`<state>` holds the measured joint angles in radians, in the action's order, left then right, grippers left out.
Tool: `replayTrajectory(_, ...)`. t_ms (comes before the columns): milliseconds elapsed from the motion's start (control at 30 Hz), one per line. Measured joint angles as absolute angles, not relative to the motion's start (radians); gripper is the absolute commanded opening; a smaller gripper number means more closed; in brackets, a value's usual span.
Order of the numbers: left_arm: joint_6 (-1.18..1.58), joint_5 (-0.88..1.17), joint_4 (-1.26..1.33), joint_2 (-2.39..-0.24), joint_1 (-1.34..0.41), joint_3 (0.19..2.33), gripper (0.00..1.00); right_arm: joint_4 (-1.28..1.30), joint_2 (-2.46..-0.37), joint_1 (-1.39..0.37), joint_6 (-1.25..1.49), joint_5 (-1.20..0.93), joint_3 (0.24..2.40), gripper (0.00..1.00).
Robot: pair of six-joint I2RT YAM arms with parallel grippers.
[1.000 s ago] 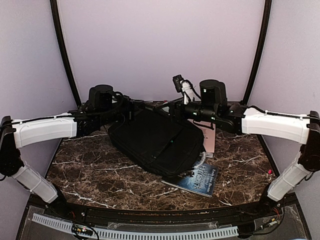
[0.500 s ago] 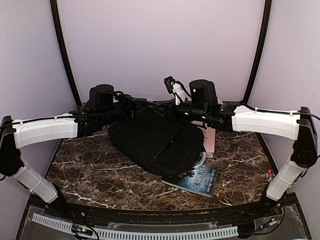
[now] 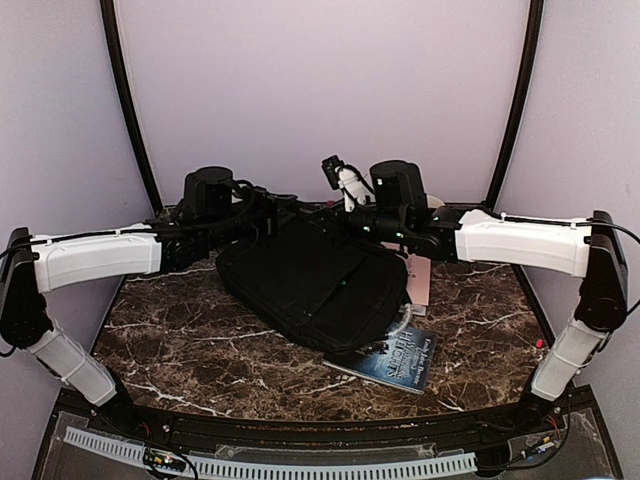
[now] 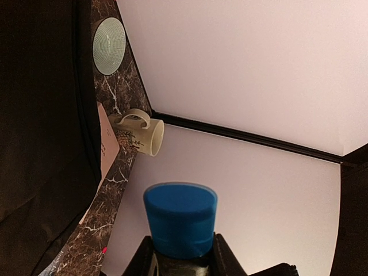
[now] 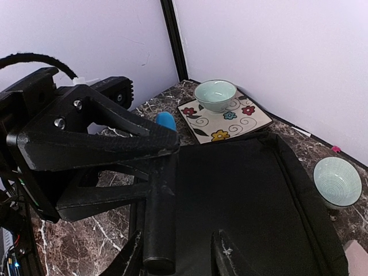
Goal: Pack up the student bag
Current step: Pass from the left arm to the right
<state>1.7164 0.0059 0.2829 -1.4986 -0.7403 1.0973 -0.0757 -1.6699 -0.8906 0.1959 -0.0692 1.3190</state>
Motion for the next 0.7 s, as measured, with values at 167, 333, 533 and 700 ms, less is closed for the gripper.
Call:
replayTrajectory(167,1.716,0.006,0.283,-1.514,-0.740,1.121,0.00,-0.090,-1.668,-0.890,0.188,-0.070,1.319,0.34)
replayTrajectory(333,1.714,0.006,0.283,-1.523,-0.740,1.147,0.00,-0.097,-1.668,-0.891,0.176,-0.070,1.319,0.31)
replayTrajectory(533,1.713,0.006,0.282,-1.534,-0.742,1.160,0.00,-0.112,-1.653,-0.891,0.164,-0.060,1.316,0.46)
replayTrajectory(700,1.712,0.006,0.282,-1.546,-0.746,1.163,0.00,-0.130,-1.630,-0.890,0.155,-0.036,1.307,0.44)
